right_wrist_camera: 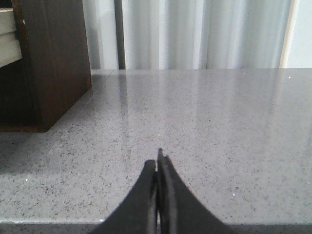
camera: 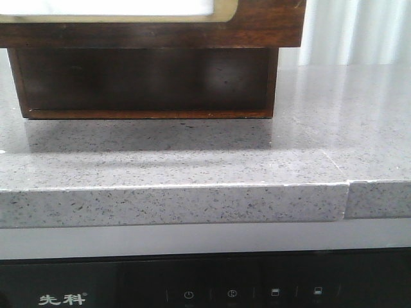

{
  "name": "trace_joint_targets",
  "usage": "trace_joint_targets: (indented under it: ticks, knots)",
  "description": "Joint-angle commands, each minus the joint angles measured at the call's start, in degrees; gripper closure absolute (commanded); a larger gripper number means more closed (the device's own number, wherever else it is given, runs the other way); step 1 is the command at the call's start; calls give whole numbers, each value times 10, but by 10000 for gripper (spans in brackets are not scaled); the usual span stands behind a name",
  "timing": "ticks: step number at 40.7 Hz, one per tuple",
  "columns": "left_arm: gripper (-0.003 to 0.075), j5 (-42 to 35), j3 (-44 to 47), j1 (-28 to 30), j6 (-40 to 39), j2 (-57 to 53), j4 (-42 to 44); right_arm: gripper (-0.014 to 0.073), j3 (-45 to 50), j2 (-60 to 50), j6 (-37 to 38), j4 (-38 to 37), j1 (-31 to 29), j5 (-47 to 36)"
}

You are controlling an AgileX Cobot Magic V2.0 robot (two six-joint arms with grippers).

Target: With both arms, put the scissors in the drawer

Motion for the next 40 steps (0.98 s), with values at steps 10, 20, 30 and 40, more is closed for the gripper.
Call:
trace_joint_targets:
  ticks: [10, 20, 30, 40]
  knots:
    - [741, -46, 15, -4, 0, -10, -5, 660, 1, -10, 2, -18, 0, -75]
    - [741, -46, 15, -4, 0, -10, -5, 660, 1, -10, 2, -18, 0, -76]
    - [741, -46, 15, -4, 0, -10, -5, 660, 1, -10, 2, -18, 0, -76]
    - [741, -46, 15, -4, 0, -10, -5, 660, 1, -10, 2, -18, 0, -76]
